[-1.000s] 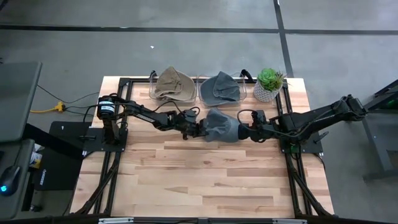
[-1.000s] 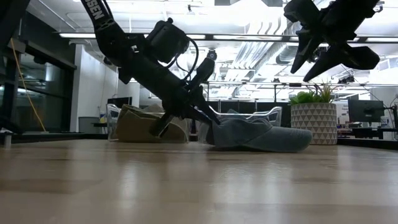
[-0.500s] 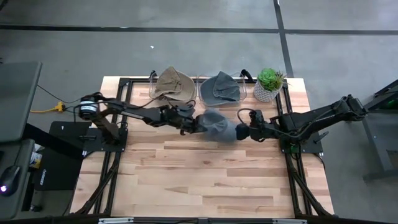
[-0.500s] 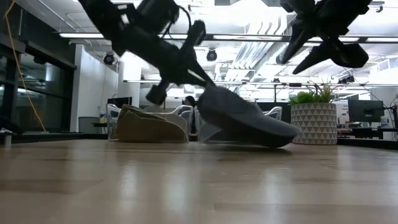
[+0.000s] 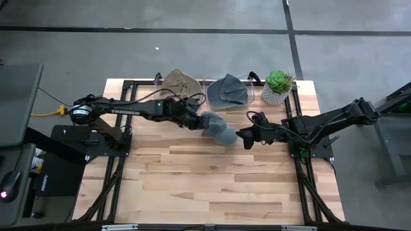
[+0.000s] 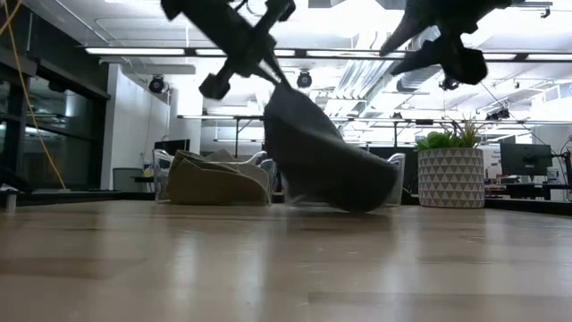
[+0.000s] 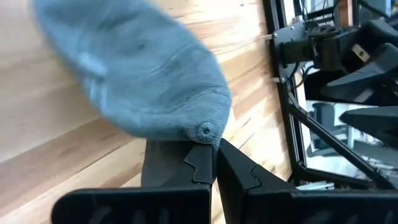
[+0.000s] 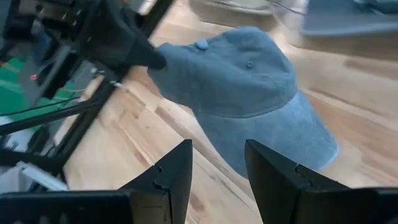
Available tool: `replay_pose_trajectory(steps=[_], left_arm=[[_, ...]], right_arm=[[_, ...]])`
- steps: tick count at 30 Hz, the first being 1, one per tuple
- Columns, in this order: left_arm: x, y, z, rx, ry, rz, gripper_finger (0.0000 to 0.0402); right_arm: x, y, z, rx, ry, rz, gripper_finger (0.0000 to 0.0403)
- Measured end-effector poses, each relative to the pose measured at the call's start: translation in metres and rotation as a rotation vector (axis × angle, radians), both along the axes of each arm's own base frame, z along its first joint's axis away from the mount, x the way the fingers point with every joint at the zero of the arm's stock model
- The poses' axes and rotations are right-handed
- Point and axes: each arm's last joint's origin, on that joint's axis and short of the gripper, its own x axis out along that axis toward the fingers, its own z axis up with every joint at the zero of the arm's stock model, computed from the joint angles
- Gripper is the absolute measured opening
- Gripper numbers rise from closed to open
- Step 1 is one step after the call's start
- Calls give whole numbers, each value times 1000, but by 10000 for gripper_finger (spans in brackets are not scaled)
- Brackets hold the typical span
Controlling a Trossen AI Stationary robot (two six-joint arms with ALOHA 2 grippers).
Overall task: Pick & Place hat
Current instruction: Put the blue cap into the right transparent bin
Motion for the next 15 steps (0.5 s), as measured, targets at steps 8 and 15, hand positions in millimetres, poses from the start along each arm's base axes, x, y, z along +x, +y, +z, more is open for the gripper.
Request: replay_pose_trajectory(steps=[8, 15], left_arm=[[0, 0, 37, 86, 28, -68, 0], [-4, 0, 46, 94, 74, -86, 0]], right_arm=[[5, 2, 7, -122, -41, 129, 142], [9, 2, 14, -230, -85, 172, 142]])
